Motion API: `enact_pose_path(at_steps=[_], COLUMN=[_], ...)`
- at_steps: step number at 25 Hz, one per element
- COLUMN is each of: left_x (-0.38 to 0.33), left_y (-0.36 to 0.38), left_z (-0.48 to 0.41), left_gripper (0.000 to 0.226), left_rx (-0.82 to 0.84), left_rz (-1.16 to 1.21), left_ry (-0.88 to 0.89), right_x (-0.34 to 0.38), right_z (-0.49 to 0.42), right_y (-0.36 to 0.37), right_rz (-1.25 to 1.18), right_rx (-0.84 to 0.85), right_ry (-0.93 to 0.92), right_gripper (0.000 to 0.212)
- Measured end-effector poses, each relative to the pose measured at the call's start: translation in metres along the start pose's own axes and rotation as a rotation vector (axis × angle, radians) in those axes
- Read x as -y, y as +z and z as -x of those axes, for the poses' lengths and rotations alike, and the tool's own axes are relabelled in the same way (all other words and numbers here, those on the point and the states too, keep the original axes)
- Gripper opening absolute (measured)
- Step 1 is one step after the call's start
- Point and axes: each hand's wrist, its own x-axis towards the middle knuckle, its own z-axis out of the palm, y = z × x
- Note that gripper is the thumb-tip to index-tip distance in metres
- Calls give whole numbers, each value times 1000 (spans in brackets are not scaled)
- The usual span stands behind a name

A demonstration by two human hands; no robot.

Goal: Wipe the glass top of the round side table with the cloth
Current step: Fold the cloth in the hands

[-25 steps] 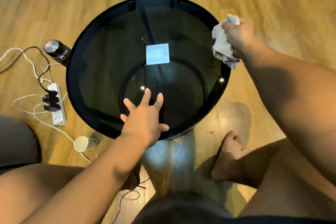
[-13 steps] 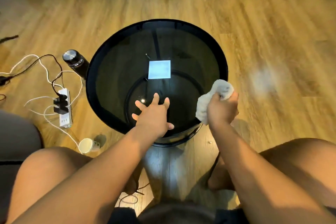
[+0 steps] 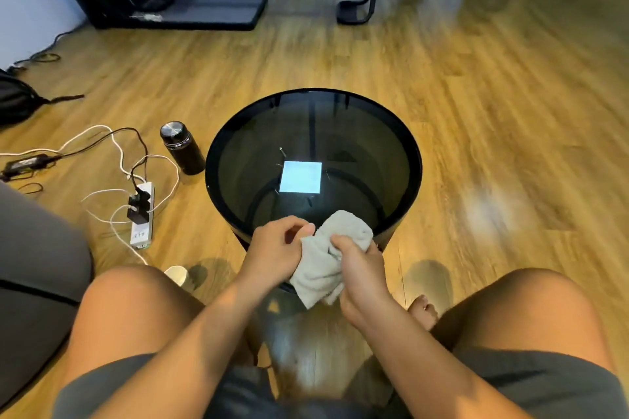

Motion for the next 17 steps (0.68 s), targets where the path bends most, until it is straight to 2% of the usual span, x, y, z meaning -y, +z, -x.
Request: enact_pose_path(at_steps=[2,4,6,7,9,11,13,14,17], left_x=[-7,2,9,12,11,12,14,13,12], left_y=[4,10,11,10,10,14,19,19,16], left_z=[27,43,46,44,43,44,44,44,40], left_gripper=[33,51,65,61,45,42,47,48,61], left_rx=[131,209,251,310,388,306,199,176,139], left_rz=[374,539,587,646,773,860,899,897,887], left_ry=[-116,-231,-331,-345,-304,-253,-205,-191,-205], right_x=[3,1,-2,-1,2,3,2,1,1], right_z=[-1,-4,-4,-3,-3,-4,-8,-11,-11], right_y=[-15,-27,-35,-36,-34,-29,-29,-32,-42], right_rz=[65,18,-137,-182,-121,84,196,156,42], right_rx=[140,332,485,531,543,476,385,381,507], right_ry=[-21,33,84,88,7,-139,-202,-161,-12], right_gripper=[57,72,64,61,58,52,50,51,50])
